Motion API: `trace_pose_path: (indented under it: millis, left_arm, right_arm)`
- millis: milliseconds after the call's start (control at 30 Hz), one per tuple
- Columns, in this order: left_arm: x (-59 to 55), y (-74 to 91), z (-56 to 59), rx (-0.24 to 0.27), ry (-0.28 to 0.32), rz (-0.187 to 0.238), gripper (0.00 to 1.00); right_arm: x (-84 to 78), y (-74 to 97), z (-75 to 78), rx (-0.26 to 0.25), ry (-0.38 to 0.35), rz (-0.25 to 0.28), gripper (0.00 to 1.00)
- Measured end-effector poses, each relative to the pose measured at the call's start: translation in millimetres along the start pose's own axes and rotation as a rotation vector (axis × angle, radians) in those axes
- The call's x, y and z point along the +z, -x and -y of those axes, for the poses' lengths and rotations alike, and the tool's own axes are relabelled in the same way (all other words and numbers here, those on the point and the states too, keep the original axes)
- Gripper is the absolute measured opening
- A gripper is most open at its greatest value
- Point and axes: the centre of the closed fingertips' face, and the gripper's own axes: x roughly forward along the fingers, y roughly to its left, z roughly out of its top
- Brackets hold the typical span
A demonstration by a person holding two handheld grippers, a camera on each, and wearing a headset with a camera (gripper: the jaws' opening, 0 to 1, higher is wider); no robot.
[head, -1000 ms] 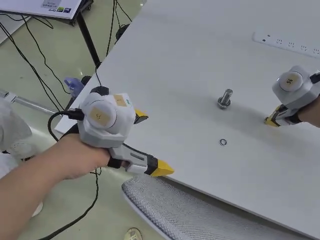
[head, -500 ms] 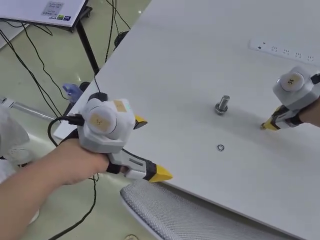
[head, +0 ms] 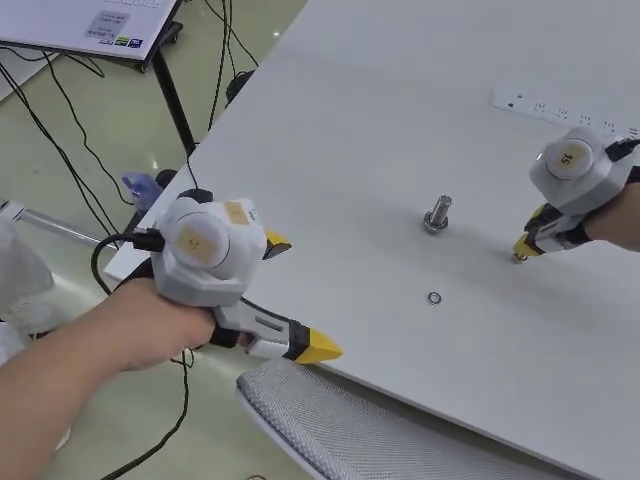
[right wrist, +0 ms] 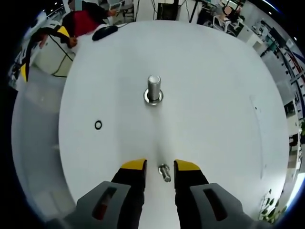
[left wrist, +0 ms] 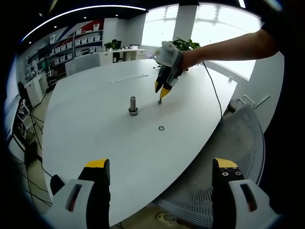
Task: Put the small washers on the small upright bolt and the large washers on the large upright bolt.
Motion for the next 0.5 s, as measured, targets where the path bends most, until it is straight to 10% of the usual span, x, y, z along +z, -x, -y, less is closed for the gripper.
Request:
trace_pose_path:
  millis: [500]
  left_arm:
    - [0.4, 1.3, 0.7, 0.004, -0.007, 0.004, 0.88]
  right_arm:
    - [28.1, -2.3, -37.4, 0.04, 0.088, 0.03, 0.24]
